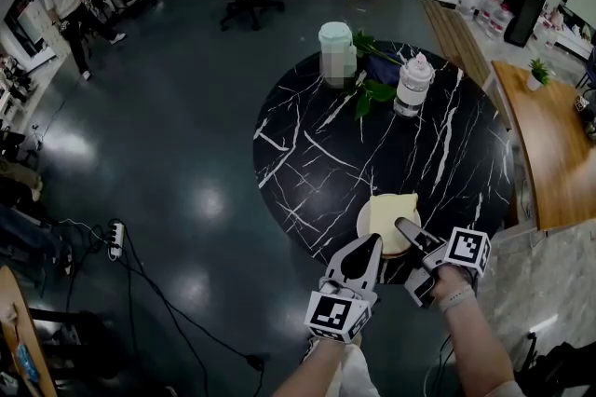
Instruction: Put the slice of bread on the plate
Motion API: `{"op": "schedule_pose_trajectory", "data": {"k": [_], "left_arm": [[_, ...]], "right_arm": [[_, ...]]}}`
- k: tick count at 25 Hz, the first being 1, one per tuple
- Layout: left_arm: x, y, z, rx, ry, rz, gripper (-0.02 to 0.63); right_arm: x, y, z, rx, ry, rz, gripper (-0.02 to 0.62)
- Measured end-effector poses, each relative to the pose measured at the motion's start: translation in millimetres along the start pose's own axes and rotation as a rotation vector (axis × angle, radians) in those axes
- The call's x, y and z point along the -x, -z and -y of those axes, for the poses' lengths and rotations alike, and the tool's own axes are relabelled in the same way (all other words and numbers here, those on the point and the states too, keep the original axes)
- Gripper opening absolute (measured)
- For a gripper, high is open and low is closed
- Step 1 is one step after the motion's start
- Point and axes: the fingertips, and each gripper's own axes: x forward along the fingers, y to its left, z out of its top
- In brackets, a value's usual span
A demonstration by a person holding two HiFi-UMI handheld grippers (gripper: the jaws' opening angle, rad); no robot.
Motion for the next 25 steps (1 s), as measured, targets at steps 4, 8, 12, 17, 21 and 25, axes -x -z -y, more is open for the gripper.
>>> {"op": "schedule_pose_trajectory", "data": {"k": [4,8,12,17,21,25], "left_arm": [[0,-2,1,0.004,0.005,0.007,0.007],[0,-4,0,0.006,0.005,0.011,0.006],[0,-4,-1,0.008,0.004,0.013,0.007],[1,-5,-2,0.012,0.005,0.018,0.006],[1,-5,-2,0.015,0.008,0.018,0.008],[2,-4,-5,0.026,0.004,0.018,0.006]], "right_arm": [[0,-2,-1,0.02,0.028,-0.002,0.288],[1,-4,-4,0.031,0.039,0.0,0.334],[-1,2,-7,0.066,0.042,-0.039,0.37],[4,-3,-8,0.178,0.088,-0.026,0.38],[6,0,-7,0.3,0.135,-0.049,0.381],[7,9,-5,0.386,0.155,-0.108,0.38]]}}
